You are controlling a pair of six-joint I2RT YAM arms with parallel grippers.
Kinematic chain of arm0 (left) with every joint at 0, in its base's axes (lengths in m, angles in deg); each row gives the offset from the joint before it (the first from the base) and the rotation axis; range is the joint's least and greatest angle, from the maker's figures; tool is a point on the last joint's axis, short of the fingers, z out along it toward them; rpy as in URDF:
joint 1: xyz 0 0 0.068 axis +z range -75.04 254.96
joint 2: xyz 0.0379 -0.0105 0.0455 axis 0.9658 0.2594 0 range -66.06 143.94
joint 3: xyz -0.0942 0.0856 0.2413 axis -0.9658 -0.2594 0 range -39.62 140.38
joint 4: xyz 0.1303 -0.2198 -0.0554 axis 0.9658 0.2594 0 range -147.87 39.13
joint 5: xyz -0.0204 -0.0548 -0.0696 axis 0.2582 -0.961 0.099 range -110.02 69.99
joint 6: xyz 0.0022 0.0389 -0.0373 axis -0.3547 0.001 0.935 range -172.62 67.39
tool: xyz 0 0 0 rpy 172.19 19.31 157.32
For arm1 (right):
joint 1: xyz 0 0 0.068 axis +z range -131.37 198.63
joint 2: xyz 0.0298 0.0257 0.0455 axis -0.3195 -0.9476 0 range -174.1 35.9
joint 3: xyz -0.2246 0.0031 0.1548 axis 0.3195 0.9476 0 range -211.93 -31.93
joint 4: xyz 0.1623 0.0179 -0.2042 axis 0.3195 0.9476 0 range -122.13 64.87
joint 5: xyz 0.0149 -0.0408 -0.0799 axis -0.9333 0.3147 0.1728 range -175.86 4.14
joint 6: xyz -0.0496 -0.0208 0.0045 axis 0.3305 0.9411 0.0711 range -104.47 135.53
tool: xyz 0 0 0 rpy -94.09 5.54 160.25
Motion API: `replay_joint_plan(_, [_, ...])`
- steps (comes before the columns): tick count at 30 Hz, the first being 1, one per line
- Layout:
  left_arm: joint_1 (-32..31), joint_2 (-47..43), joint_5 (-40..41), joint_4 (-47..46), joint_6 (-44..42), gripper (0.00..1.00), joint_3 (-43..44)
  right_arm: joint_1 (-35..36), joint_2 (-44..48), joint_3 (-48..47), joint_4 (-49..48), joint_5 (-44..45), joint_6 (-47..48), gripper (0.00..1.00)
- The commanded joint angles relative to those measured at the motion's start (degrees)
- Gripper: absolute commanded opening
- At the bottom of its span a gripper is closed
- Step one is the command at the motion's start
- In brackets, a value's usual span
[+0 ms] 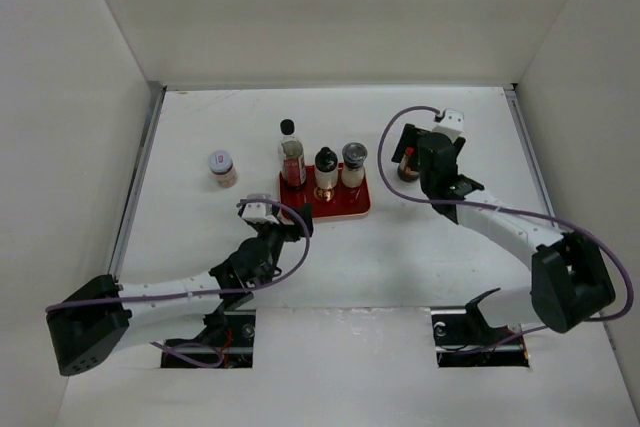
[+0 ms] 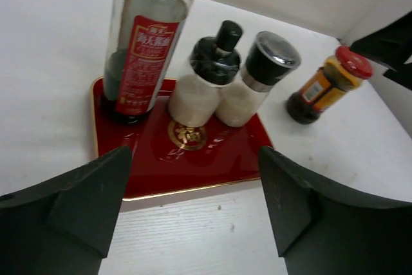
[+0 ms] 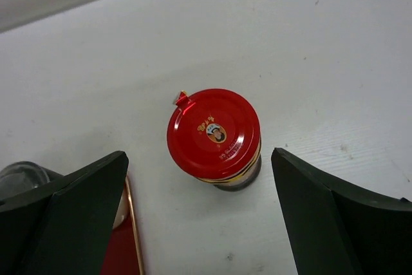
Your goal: Organize the condiment bottles
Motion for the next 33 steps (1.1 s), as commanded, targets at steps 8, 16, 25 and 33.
replay_joint_plan(8, [0.8,2.3,1.6,-11.3,2.6,0.86,-2.3,-1.8,-10.4,-7.9,4.8,0.1,2.0,1.00])
replay_joint_plan(16, [0.6,3.0,1.9,-11.8,2.6,0.87,-2.7,-3.9,-14.5,-9.0,-1.0,1.4,2.4,0.96])
replay_joint_plan(25, [1.1,4.9,2.2,-12.1,2.6,0.87,-2.2,-4.4,-13.9,-9.7,-2.3,-0.1,2.7,0.52])
replay_joint_plan(33, [1.5,5.7,2.3,-13.2,2.6,0.88,-2.2,1.6,0.5,-3.6,0.3,0.5,2.2,0.46])
